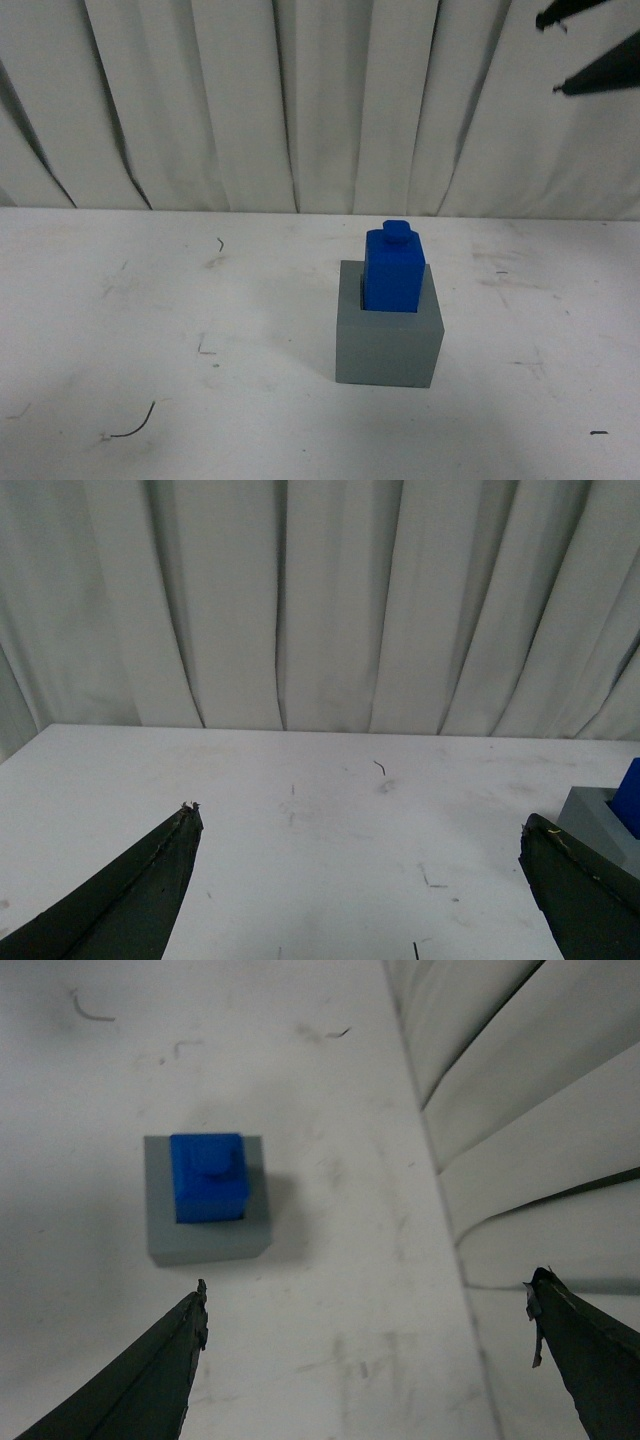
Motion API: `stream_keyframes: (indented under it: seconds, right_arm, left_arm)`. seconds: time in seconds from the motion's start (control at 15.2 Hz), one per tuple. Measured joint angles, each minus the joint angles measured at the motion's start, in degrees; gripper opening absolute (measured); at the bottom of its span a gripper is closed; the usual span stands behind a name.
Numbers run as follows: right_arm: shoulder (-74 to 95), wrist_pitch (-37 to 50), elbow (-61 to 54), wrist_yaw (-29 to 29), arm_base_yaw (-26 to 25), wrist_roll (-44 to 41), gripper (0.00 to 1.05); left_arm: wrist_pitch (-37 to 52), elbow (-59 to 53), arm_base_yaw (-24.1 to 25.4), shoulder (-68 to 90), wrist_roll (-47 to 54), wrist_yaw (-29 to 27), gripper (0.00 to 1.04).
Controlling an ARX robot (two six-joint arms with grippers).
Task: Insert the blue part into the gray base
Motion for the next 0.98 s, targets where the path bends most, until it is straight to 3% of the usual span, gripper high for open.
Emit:
stream_keyframes:
  seconds: [0.13,0.33,0.53,0.59,0.66,0.72,0.85,0.98]
  right_arm:
    - [-4.2,7.9,-3.7,-3.4,-0.4,1.6,0.98]
    - [-8.6,29.7,-15.6,-6.0,-2.4,11.0,0.98]
    - [-10.1,50.3,-23.6,-5.9,-7.9,21.9,0.98]
    - [-12.5,63.3,-29.1,4.1,-8.0,29.9,0.91]
    - [-18.1,75.0,-39.1,18.3,-7.4,42.9,0.78]
    - [-24.4,83.2,-47.9,28.4,-7.4,55.7,0.65]
    - [-36.6,88.1,-61.0,33.7,-8.9,71.2,0.42]
    - [-49.4,87.9,-76.7,33.4,-9.9,76.4,0.16]
  left_arm:
    - [0.0,0.0,0.0,0.0,0.0,0.0,0.98]
    - [0.0,0.0,0.0,0.0,0.0,0.0,0.98]
    - [0.0,0.0,0.0,0.0,0.0,0.0,0.98]
    - [0.0,0.0,0.0,0.0,0.0,0.0,0.98]
    - [0.0,0.0,0.0,0.0,0.0,0.1,0.98]
    - [0.0,0.0,0.0,0.0,0.0,0.0,0.98]
    - [0.0,0.0,0.0,0.0,0.0,0.0,0.98]
    - [0.0,0.0,0.0,0.0,0.0,0.0,0.98]
